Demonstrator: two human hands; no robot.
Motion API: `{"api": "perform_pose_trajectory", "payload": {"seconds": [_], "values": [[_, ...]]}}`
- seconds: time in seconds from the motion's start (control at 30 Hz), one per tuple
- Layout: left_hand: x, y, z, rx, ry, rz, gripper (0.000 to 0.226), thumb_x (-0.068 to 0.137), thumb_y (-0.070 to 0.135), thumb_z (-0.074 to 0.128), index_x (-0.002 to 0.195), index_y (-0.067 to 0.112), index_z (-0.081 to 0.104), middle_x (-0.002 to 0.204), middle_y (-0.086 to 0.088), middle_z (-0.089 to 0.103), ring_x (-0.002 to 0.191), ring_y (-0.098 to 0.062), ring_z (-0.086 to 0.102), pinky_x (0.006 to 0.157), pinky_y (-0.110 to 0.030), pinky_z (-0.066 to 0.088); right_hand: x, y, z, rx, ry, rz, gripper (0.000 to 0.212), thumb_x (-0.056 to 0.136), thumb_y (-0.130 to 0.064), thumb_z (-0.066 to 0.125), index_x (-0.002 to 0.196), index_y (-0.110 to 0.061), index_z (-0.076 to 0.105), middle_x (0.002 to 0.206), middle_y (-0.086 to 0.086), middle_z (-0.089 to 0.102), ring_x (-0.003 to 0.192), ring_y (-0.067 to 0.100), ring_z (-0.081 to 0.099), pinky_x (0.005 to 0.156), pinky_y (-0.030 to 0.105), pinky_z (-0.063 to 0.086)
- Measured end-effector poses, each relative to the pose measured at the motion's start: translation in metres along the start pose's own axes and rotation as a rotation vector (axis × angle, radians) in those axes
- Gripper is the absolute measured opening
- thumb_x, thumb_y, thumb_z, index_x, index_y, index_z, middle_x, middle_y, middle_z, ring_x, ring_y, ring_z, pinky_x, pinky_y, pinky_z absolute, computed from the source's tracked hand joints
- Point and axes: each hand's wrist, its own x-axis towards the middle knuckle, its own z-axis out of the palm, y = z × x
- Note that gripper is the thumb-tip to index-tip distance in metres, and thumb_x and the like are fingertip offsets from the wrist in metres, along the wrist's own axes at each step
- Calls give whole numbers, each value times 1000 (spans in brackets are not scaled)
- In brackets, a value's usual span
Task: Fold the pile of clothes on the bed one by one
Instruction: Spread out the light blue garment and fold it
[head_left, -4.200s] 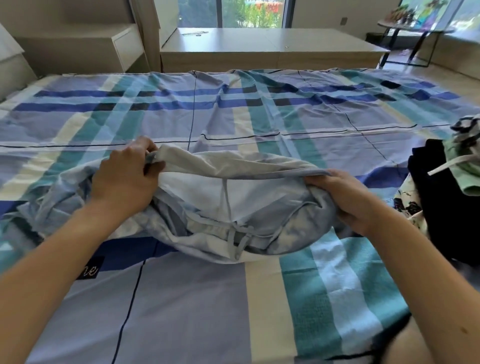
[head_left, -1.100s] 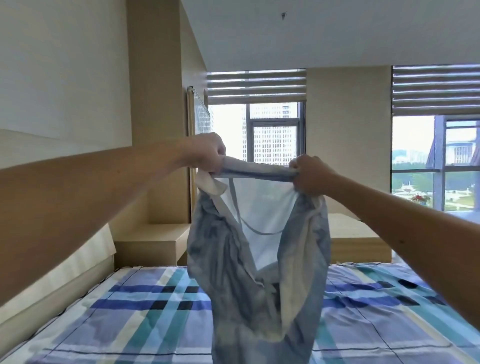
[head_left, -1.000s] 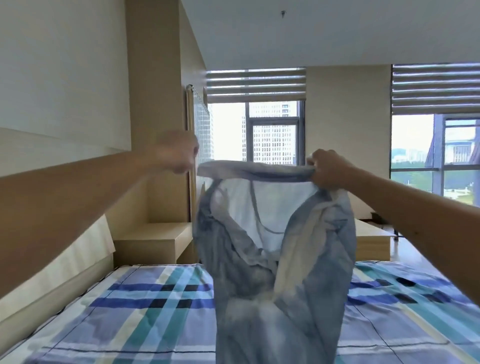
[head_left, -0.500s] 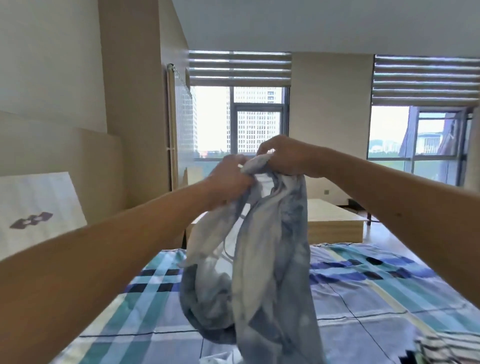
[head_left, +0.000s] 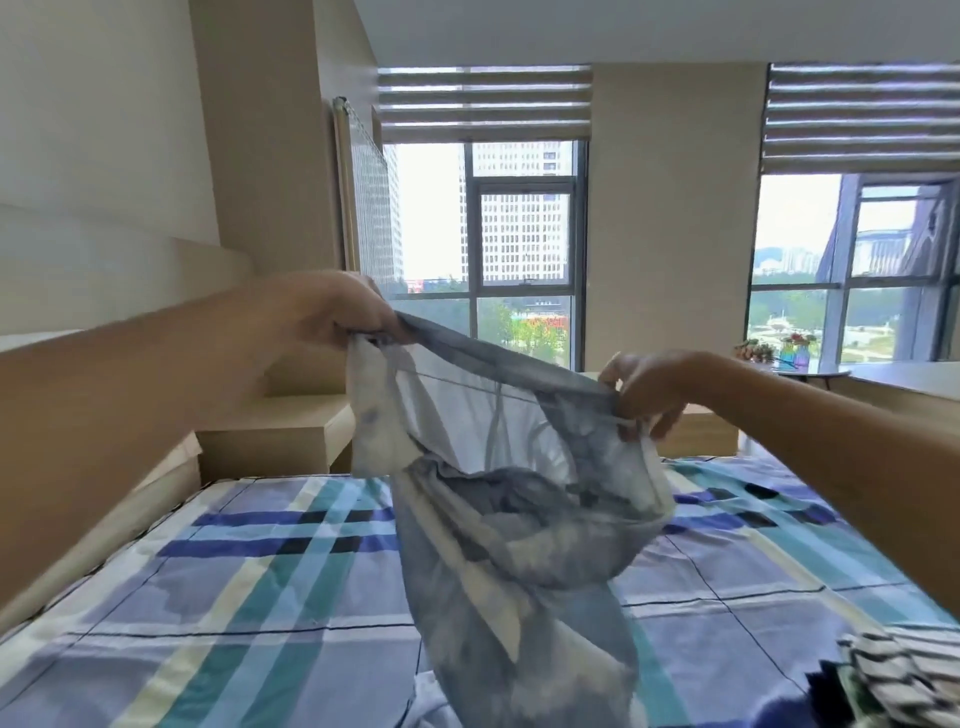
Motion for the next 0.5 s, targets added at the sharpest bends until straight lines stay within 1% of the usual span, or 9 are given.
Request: {"api": "perform_pose_trajectory", "payload": {"seconds": [0.07,0.13,0.17,0.23,0.3,0.37,0.43,0.47,0.5], "values": [[-5,-10,-8,-103,-127,-22,49,72,23,88,107,-6,70,86,-14,76,65,-20,72,56,-27,58,-4,8,-8,338,-73,-106,14,85,-1,68,97,-7,64,82,8,66,69,21,62,69,40,60],[-4,-20,-12,-190,-259,-17,82,46,41,99,108,-4,71,94,-16,76,75,-24,74,64,-32,61,-3,13,-14,523,-82,-179,12,96,-3,59,106,-3,65,89,12,68,76,24,65,79,43,58],[-2,-25,-11,-242,-297,-11,87,43,46,99,108,-4,71,94,-16,75,75,-25,73,63,-32,61,-1,15,-14,583,-68,-190,16,99,-8,58,113,-2,65,95,14,69,81,25,66,81,43,59],[-4,-30,-4,-286,-300,-34,65,75,45,83,114,-4,66,92,-15,72,70,-23,70,57,-28,58,3,13,-12,716,-23,-215,24,97,-16,62,116,-2,67,102,16,69,86,26,67,83,41,59],[-4,-33,5,-178,-204,-73,48,100,35,58,121,-7,63,99,-16,68,74,-23,66,57,-27,57,3,5,-8,841,11,-251,22,95,-17,64,111,-1,69,98,14,70,78,22,69,76,34,61],[-7,-31,15,16,-153,-50,56,101,48,49,121,-2,64,111,-15,67,87,-24,64,72,-33,56,4,-9,-7,909,11,-278,26,96,-16,64,114,3,68,98,15,70,78,21,68,77,32,60],[-18,-20,37,55,-182,81,80,83,78,47,125,11,60,126,-10,64,101,-20,62,94,-36,52,4,-27,-7,922,-19,-324,30,95,-15,66,116,7,66,104,18,68,87,25,65,85,35,57],[-27,-13,54,40,-208,181,83,74,83,51,128,20,57,130,-3,62,104,-14,61,96,-32,50,2,-37,-6,912,-37,-351,26,94,-14,67,111,6,68,102,18,68,86,25,65,83,34,58],[-37,-7,74,63,-247,278,69,74,75,61,125,28,57,125,5,62,102,-7,60,92,-23,50,1,-47,-5,886,-49,-368,17,93,-11,67,101,3,69,95,16,69,81,22,67,75,31,60]]}}
